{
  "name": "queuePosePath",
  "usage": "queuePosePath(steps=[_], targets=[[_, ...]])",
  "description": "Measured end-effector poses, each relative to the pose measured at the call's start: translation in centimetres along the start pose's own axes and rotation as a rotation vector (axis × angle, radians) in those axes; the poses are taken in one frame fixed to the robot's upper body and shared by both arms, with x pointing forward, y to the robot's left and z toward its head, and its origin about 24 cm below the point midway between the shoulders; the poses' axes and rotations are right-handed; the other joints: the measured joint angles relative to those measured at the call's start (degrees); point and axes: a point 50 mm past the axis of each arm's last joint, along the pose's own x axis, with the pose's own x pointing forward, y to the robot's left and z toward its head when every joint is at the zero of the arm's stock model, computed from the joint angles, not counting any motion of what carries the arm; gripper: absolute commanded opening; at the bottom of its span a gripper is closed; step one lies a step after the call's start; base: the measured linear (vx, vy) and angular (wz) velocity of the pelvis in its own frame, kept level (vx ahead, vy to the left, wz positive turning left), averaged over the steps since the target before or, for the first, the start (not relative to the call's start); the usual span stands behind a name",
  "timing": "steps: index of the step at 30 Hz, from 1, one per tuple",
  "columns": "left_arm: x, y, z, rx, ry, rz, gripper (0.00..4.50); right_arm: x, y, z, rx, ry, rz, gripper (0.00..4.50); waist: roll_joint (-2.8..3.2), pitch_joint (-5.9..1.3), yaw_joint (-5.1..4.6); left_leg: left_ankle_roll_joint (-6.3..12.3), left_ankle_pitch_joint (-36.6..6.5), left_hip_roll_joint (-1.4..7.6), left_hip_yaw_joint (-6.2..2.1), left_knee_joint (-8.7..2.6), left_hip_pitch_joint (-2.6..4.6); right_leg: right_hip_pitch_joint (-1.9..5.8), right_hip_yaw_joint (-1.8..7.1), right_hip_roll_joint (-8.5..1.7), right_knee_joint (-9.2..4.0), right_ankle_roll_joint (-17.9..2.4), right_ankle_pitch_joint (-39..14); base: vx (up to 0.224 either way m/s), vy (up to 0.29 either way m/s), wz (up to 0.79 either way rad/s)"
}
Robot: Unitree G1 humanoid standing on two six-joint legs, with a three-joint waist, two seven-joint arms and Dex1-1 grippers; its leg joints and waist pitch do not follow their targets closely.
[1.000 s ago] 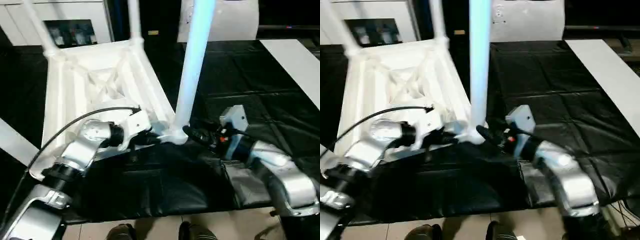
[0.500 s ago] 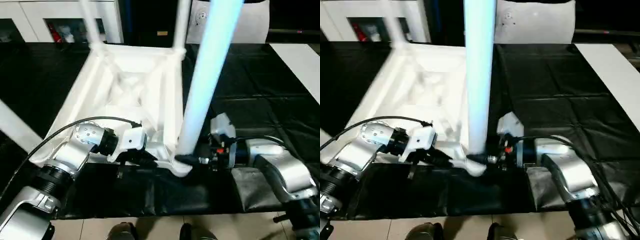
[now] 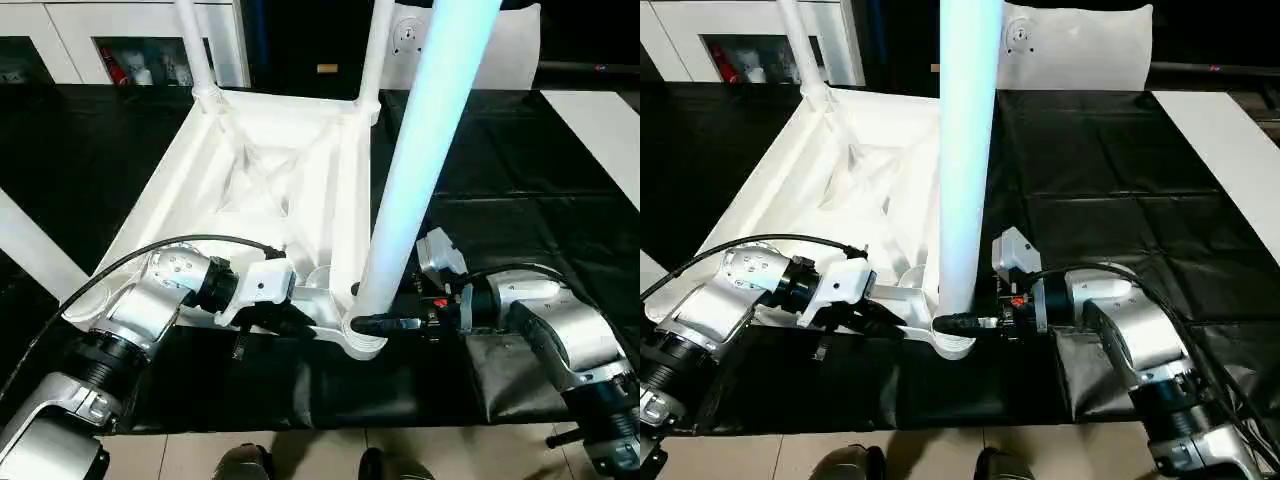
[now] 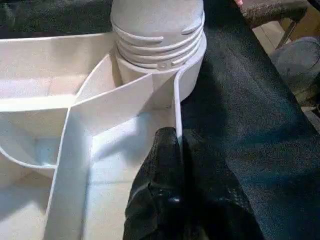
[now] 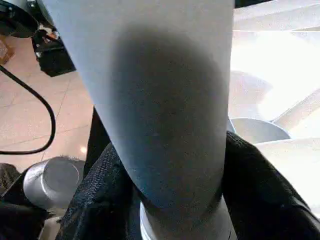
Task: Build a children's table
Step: Rotate leg to tighten
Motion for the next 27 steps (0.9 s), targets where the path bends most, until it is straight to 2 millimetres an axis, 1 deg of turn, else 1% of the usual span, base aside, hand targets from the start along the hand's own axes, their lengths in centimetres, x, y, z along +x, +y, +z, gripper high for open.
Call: queuePosePath(steps=[4,6,8,9,10,11,14,18,21,24,25,27], targets=[[0.1,0.1,-0.1,-0.043,-0.008,0.011,0.0,0.0,-0.1,-0.1,0.024,-0.01,-0.013,2.04,0.0,0.0,-0.02,0.0,0.0,0.0,0.0,0.07,0.05,0.0,0.04,0.0,0.16,0.0,0.0,0.0,0.0,0.0],[0.5,0.4,0.1,-0.066,-0.017,0.035,0.0,0.3,-0.1,0.0,0.038,-0.03,-0.057,2.04,0.0,0.0,0.0,-0.01,0.0,0.0,0.0,0.12,0.1,0.0,0.06,-0.01,0.31,0.0,0.0,0.0,0.0,0.0],[0.6,1.2,0.0,-0.123,-0.009,0.118,0.0,0.8,-0.6,-0.1,0.074,-0.051,-0.196,2.04,0.0,0.0,-0.42,-0.04,0.0,-0.03,0.02,0.16,0.24,0.0,0.16,0.0,0.44,0.3,-0.2,0.0,0.0,0.0],[0.7,1.8,0.0,-0.154,-0.005,0.168,0.0,1.0,-0.9,-0.2,0.095,-0.066,-0.281,2.04,-0.03,0.02,-0.66,-0.11,0.1,-0.02,-0.01,0.18,0.26,0.03,0.16,0.01,0.49,0.3,-0.2,0.0,0.0,0.0],[0.9,2.2,0.1,-0.181,-0.004,0.207,0.0,1.3,-1.3,0.0,0.113,-0.082,-0.357,2.04,-0.03,0.02,-1.15,-0.15,0.1,-0.03,-0.02,0.19,0.27,-0.01,0.17,0.02,0.47,0.4,-0.2,0.0,0.0,0.0],[1.2,2.5,0.2,-0.209,-0.006,0.242,0.0,1.4,-1.6,0.0,0.135,-0.094,-0.434,2.04,-0.03,0.02,-2.0,-0.15,0.1,-0.06,-0.03,0.19,0.28,-0.03,0.19,0.01,0.38,0.4,-0.2,0.0,0.0,0.0],[2.4,3.2,0.7,-0.266,-0.024,0.314,0.0,1.5,-2.4,0.1,0.188,-0.123,-0.6,2.04,-0.04,0.02,-3.57,-0.15,0.1,-0.07,-0.13,0.18,0.28,0.0,0.07,0.01,-0.01,0.4,-0.2,0.0,0.0,0.0],[3.3,4.3,1.1,-0.337,-0.033,0.427,0.0,2.7,-3.6,0.8,0.259,-0.16,-0.818,2.04,-0.03,0.02,-4.54,-0.15,0.1,-0.07,-0.37,0.06,0.19,0.01,-0.3,0.02,-0.56,0.4,-0.2,0.0,0.0,0.0],[4.2,5.1,1.7,-0.39,-0.039,0.511,0.0,3.5,-4.6,1.4,0.288,-0.165,-0.962,2.04,0.0,0.03,-5.07,-0.15,0.1,-0.1,-0.36,0.14,0.16,0.02,-0.27,-0.01,-0.66,0.4,-0.2,0.0,0.0,0.0],[4.9,5.5,2.1,-0.415,-0.033,0.569,0.0,4.3,-5.5,1.9,0.317,-0.168,-1.065,2.04,0.0,0.03,-5.6,-0.14,0.1,-0.11,-0.36,0.12,0.18,0.02,-0.26,-0.02,-0.75,0.4,-0.2,0.0,0.0,0.0],[5.1,5.6,2.3,-0.416,-0.031,0.582,0.0,4.5,-5.7,2.1,0.316,-0.165,-1.088,2.39,-0.01,0.02,-5.67,-0.14,0.1,-0.11,-0.36,0.09,0.17,0.0,-0.27,-0.02,-0.75,0.4,-0.2,0.0,0.0,0.0],[5.2,5.7,2.5,-0.409,-0.027,0.593,0.0,4.7,-5.8,2.3,0.32,-0.177,-1.113,2.74,-0.02,0.02,-5.67,-0.14,0.1,-0.11,-0.36,0.0,0.18,-0.01,-0.27,-0.02,-0.69,0.3,-0.2,0.0,0.0,0.0]])
